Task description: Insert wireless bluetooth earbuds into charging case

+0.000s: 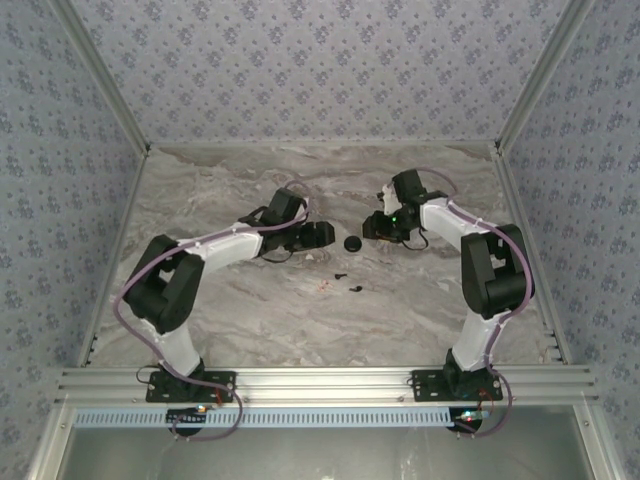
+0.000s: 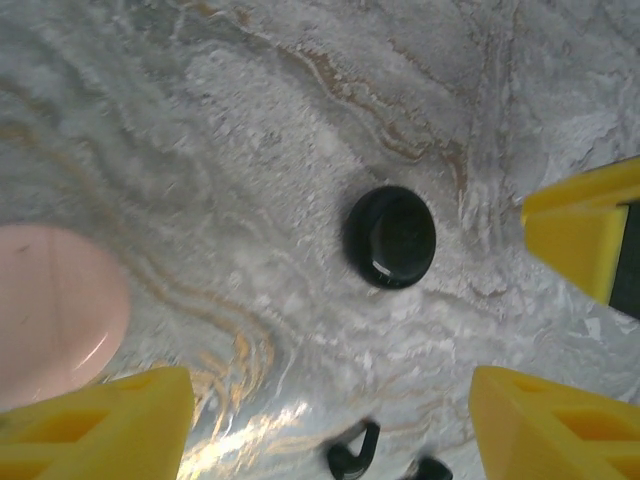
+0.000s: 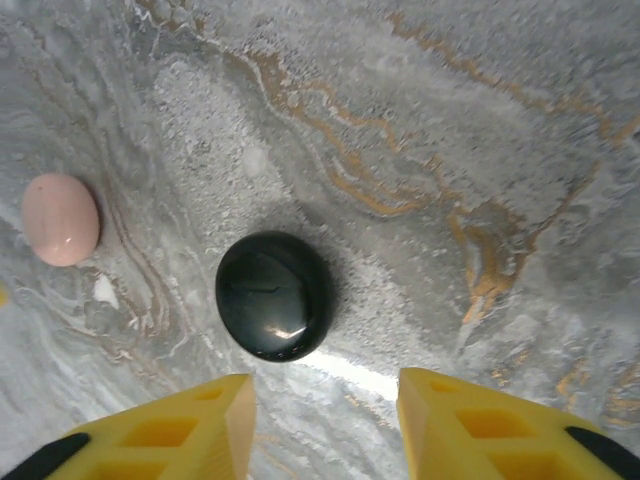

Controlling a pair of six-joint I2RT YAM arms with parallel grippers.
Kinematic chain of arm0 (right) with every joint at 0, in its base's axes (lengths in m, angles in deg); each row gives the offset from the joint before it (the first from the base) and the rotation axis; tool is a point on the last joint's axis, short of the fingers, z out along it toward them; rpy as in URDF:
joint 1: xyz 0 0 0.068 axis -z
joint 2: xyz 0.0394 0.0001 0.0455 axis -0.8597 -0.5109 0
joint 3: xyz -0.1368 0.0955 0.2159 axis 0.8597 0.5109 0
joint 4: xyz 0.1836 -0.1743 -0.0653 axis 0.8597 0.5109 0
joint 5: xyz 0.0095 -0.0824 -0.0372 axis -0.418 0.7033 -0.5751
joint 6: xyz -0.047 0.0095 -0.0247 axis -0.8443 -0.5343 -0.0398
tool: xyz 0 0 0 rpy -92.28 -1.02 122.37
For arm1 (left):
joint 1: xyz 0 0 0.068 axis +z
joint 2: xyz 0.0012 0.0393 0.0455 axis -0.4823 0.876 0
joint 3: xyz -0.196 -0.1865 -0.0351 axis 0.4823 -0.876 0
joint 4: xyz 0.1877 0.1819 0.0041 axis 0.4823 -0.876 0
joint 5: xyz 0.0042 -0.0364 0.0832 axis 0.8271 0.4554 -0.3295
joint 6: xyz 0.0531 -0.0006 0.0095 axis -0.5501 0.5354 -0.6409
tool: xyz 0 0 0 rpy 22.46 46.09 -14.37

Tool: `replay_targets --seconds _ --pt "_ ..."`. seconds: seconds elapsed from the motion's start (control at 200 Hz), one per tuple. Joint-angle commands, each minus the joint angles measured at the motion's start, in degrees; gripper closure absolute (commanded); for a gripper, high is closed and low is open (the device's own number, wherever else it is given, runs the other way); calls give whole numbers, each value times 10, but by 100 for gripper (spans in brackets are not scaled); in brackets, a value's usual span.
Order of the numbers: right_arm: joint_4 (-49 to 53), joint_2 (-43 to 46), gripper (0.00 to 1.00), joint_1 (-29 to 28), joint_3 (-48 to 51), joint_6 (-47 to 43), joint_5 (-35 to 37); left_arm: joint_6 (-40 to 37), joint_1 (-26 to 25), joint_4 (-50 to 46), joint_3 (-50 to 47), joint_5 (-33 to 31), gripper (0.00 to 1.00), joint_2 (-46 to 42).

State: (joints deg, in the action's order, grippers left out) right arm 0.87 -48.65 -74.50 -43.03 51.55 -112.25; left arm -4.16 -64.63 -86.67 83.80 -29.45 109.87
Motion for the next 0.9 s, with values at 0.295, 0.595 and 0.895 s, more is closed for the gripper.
replay_targets --seconds 0.295,0.595,0.895 --pt "-27 -51 69 10 -4 5 -82 99 -9 161 6 56 45 90" --pt "-37 -74 71 13 -8 13 -95 103 -28 156 30 59 48 127" --pt "-51 -92 73 14 -13 24 -114 105 -29 149 41 58 52 144"
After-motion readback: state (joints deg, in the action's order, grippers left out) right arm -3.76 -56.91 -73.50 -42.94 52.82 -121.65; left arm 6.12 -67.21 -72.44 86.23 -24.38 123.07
